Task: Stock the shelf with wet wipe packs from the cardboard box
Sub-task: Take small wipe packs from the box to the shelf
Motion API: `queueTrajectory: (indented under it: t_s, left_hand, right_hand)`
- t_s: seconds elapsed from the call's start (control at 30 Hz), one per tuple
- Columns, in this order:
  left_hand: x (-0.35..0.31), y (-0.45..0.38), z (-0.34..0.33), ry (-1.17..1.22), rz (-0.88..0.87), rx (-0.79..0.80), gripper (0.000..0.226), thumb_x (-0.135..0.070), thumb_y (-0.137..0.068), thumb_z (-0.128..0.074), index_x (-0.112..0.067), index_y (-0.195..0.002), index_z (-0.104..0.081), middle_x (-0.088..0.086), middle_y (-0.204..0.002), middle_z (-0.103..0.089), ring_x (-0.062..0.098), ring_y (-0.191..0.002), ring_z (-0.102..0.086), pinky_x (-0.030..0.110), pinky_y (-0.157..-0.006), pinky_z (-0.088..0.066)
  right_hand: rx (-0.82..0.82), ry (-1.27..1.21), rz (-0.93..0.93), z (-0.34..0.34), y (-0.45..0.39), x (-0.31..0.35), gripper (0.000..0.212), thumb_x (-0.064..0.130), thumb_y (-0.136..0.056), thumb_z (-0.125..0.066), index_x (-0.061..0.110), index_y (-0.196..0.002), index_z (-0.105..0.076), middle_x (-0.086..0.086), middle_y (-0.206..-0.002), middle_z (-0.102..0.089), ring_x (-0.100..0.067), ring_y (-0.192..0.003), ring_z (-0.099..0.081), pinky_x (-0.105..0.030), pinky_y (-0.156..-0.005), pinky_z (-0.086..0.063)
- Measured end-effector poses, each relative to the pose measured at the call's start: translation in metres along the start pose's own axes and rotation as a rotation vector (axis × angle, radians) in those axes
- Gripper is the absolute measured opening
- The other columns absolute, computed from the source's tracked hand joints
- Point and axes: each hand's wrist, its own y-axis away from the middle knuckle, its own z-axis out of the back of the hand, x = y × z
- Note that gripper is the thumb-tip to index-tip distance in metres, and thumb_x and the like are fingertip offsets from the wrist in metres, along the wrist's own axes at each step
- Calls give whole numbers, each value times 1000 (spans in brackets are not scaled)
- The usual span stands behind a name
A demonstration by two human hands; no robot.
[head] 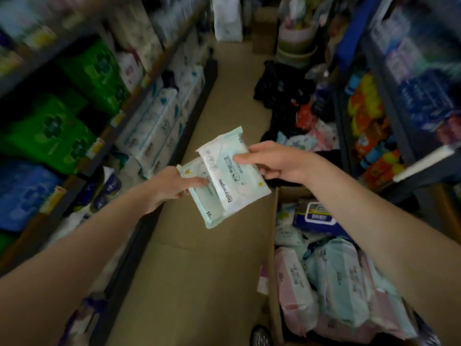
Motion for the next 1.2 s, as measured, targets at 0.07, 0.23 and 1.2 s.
queueTrajectory:
  t_s: [0.07,0.23,1.2]
  left_hand:
    - [4,24,35,-52,-27,1,12,-29,-82,-66,-22,-91,-62,-5,-84,-61,10,-71,-50,20,-61,-38]
    - [18,95,132,-36,-63,-111,17,-33,-80,-69,-19,-88,-66,7,-100,-66,17,-84,-54,22,-64,-39]
    - [-4,377,545,313,-449,-1360,25,-22,-91,-55,-12,-68,-50,4,-58,-45,14,-50,-42,22,-51,-38]
  right_hand:
    - [-3,41,22,-29,2,26,33,26,-89,-60,9,-117,-62,-6,-116,-66,2,-51,-56,-7,-34,-33]
    - [-24,138,99,-100,12,117,24,27,-89,-59,18,-111,-64,3,-89,-68,-1,-44,-35,-11,-33,-21]
    - [13,826,1456,-460,-71,578,103,47,-59,-82,23,-142,-26,-2,-140,-41,-22,-128,-39,-38,-105,-34]
